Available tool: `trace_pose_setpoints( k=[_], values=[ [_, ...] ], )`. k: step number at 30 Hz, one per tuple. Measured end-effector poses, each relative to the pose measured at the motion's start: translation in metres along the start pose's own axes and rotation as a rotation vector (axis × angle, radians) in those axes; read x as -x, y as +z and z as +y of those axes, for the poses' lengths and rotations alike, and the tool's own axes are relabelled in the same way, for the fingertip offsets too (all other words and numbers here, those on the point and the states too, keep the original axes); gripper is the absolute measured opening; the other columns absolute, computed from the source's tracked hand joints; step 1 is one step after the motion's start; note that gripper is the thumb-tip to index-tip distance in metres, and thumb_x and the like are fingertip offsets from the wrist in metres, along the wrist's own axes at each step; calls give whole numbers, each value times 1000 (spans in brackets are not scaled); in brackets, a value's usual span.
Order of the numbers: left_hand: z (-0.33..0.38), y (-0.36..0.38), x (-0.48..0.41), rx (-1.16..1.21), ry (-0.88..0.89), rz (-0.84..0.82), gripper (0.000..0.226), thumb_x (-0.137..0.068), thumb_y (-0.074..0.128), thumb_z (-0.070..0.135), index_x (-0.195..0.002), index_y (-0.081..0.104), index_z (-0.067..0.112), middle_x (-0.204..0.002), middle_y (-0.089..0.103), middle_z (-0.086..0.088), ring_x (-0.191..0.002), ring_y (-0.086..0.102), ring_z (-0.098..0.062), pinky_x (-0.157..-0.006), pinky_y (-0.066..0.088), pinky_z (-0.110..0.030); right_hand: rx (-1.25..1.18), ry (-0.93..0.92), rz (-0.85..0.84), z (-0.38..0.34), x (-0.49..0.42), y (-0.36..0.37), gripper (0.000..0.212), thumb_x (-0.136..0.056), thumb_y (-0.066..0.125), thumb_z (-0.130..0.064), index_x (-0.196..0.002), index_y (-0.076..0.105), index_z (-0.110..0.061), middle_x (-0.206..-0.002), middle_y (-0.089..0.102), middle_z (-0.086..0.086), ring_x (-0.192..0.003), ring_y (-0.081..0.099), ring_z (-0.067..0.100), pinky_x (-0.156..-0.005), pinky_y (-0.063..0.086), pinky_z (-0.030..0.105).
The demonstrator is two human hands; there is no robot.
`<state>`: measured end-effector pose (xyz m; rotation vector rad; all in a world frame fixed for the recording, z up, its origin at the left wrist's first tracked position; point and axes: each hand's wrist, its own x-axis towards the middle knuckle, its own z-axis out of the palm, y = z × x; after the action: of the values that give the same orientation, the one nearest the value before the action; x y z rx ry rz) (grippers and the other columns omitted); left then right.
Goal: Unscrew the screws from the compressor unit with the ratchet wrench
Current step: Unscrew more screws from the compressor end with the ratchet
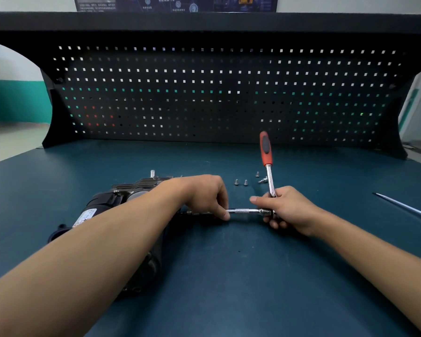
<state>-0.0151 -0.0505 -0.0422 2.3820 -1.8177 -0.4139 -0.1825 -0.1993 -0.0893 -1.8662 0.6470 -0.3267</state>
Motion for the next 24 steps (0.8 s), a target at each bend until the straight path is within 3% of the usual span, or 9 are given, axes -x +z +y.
trace_pose_setpoints(
  k=[4, 8, 12, 16, 20, 24],
  values=[
    [1, 2, -2, -13, 2, 33, 20, -80, 80, 39, -90, 74, 22, -78, 68, 15, -74, 62, -7, -71, 50, -26, 19, -207, 85, 4, 1, 2, 30, -83, 81, -33, -72, 62, -12, -52, 59, 5, -39, 47, 16, -40, 35, 21],
    [-2, 2, -2, -5, -15, 29, 18, -80, 80, 40, -83, 70, 26, -76, 67, 14, -73, 62, -8, -72, 50, -27, 89, -340, 66, 8, -1, 0, 30, -82, 82, -29, -73, 65, -6, -47, 53, 1, -40, 47, 13, -42, 37, 22],
    [-3, 4, -3, -9, -25, 13, 19, -83, 76, 42, -88, 73, 24, -83, 71, 9, -77, 64, -11, -69, 48, -25, 204, -504, 48, 13, -3, -5, 17, -80, 84, -26, -72, 74, -14, -62, 66, 2, -58, 57, 10, -57, 47, 27],
    [-3, 4, -2, -5, -32, -3, 20, -88, 71, 44, -91, 75, 24, -84, 73, 10, -76, 64, -8, -68, 48, -23, 441, -736, 42, 19, -8, -6, 8, -85, 78, -30, -89, 78, -24, -77, 68, -13, -75, 64, 4, -69, 44, 13],
    [-2, 4, -1, 3, -38, -9, 28, -89, 66, 50, -91, 76, 24, -80, 73, 10, -77, 66, -9, -73, 51, -28, 388, -809, 78, 23, -12, -4, 11, -83, 78, -27, -95, 77, -27, -78, 66, -12, -69, 62, 2, -64, 41, 9],
    [-1, 4, -3, 35, -51, -15, 37, -91, 61, 56, -84, 75, 22, -73, 73, 11, -64, 63, -1, -68, 51, -25, 397, -783, 63, 26, -16, -6, 16, -83, 78, -31, -98, 73, -32, -84, 68, -17, -73, 65, 3, -65, 41, 7]
  ],
)
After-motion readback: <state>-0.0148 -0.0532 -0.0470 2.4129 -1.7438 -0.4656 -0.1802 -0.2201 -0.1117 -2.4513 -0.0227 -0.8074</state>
